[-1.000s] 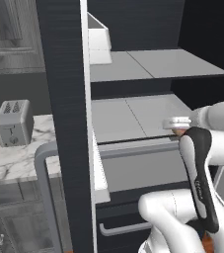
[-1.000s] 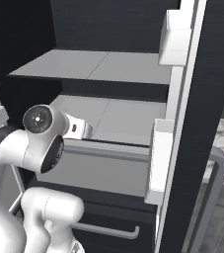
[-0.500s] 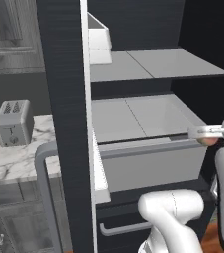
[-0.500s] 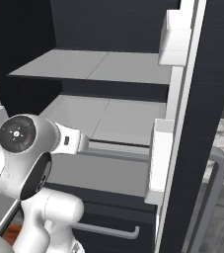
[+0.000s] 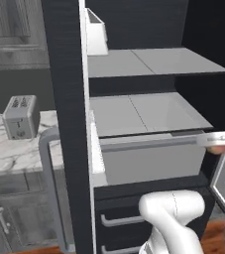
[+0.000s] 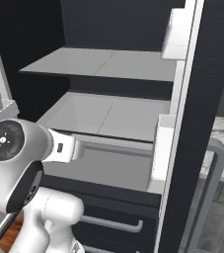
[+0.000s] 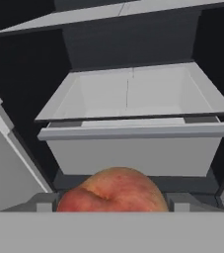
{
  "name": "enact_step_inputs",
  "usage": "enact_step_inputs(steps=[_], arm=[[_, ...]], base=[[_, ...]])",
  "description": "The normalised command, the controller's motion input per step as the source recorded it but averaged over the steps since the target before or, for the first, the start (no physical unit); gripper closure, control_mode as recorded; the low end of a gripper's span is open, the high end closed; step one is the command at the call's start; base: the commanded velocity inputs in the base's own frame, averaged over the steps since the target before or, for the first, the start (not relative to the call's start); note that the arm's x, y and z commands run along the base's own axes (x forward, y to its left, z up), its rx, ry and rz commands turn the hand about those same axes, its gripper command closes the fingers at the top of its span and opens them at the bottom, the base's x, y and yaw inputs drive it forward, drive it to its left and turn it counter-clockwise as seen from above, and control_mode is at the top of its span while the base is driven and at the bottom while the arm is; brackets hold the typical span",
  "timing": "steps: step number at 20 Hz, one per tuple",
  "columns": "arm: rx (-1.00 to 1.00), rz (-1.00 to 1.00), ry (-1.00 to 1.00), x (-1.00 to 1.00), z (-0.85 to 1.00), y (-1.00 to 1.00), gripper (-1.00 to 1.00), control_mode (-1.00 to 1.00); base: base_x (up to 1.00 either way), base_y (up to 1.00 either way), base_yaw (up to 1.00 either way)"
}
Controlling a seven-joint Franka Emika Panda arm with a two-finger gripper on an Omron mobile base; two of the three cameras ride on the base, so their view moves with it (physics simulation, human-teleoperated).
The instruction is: Retrieve the kiwi and peach from the fridge and place them into the bowl on the dining table.
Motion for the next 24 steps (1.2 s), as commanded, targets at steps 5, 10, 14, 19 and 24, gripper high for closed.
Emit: enact_step_inputs(steps=[5,10,14,19,24], arm=[[0.00,0.00,0.00,0.00,0.00,0.00,1.00,1.00],[0.00,0.00,0.00,0.00,0.00,0.00,1.00,1.00],[0.00,0.00,0.00,0.00,0.00,0.00,1.00,1.00],[0.00,0.00,0.00,0.00,0.00,0.00,1.00,1.00],[0.00,0.00,0.00,0.00,0.00,0.00,1.00,1.00]], base=[[-0.16,-0.32,0.27],[-0.01,-0.60,0.41],[-0.32,-0.45,0.48],[-0.39,0.25,0.38],[-0.45,0.49,0.36]])
